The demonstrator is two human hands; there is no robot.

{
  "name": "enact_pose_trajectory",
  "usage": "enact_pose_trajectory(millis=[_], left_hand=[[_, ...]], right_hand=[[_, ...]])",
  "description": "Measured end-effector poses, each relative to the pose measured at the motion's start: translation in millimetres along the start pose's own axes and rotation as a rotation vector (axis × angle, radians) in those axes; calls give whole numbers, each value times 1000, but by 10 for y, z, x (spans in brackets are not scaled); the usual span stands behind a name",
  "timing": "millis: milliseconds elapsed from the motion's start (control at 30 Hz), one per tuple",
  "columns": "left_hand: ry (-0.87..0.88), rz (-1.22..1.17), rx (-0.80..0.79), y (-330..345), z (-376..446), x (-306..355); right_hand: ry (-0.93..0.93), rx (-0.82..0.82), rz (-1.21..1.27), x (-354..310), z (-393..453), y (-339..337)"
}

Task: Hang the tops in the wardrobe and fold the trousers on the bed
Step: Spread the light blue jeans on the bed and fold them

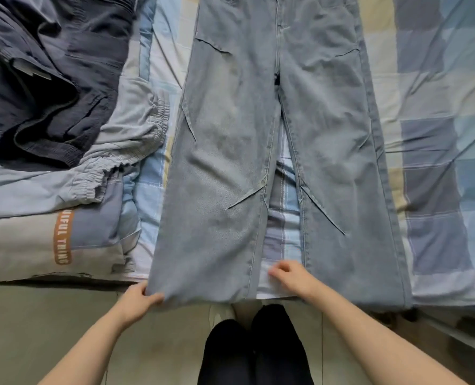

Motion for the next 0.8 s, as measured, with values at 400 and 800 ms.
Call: enact_pose_trajectory(millis=[400, 800], left_hand=[[439, 346, 487, 821, -299, 980], [366, -312, -179, 2549, 155, 2102]], right_hand=[[40, 813, -44, 626, -584, -1133], [231, 778, 154, 1556, -661, -2112]])
Point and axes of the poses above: each hand's wrist, its own z-axis towards the middle knuckle, its own y-axis out of the palm, x = y × z, the point moved 4 cm from there along z, towards the middle knuckle, and after that the axes turned 11 degrees about -x, right-handed, at the moved point
